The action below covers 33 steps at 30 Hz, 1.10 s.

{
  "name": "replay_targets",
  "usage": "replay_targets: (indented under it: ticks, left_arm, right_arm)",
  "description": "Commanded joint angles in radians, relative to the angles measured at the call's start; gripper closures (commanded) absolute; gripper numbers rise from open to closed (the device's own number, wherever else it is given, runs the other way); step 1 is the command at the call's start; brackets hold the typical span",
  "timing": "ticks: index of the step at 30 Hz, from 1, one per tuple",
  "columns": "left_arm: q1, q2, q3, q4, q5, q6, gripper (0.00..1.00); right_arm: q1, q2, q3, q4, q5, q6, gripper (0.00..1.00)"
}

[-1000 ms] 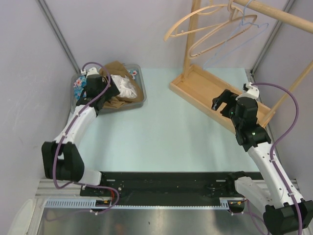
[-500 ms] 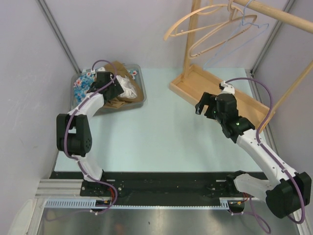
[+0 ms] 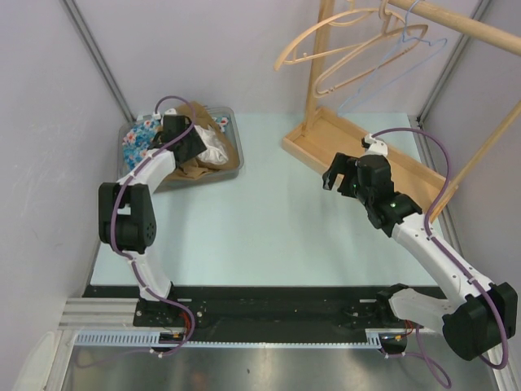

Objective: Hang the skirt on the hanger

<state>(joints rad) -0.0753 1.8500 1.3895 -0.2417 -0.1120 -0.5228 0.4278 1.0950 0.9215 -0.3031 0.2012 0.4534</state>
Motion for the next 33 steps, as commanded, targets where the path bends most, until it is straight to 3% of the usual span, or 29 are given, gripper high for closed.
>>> replay_targets:
  ticks: [1,9,16,24,27,30,31,32,33]
  left_arm:
    - [0.006,-0.089,0.008,0.027,-0.095,-0.003,0.30]
    - [0.006,-0.077,0.023,0.053,-0.178,-0.009,0.30]
    - [0.008,0.026,0.097,-0.040,-0.235,-0.062,0.31]
    - [0.008,0.093,0.140,0.001,-0.213,-0.074,0.34]
    - [0.008,0.103,0.144,0.031,-0.207,-0.066,0.45]
    - [0.008,0.097,0.143,0.062,-0.196,-0.063,0.76]
    - [0.008,0.091,0.143,0.070,-0.187,-0.060,0.92]
    - [0.006,0.086,0.143,0.070,-0.183,-0.062,0.99]
    - [0.006,0.077,0.140,0.070,-0.180,-0.062,1.00]
  right_arm:
    - [0.006,-0.015,0.002,0.048,0.006,0.014,0.05]
    - [0.006,0.029,0.011,0.061,0.001,0.011,0.04]
    - [0.008,0.065,0.042,0.048,0.015,-0.008,0.05]
    - [0.006,0.077,0.057,0.030,0.026,-0.018,0.04]
    - [0.006,0.071,0.062,0.019,0.030,-0.018,0.05]
    - [0.006,0.062,0.062,0.009,0.040,-0.018,0.05]
    - [0.006,0.056,0.062,0.006,0.041,-0.018,0.04]
    - [0.006,0.054,0.057,0.004,0.046,-0.019,0.05]
    - [0.006,0.048,0.057,0.002,0.050,-0.018,0.04]
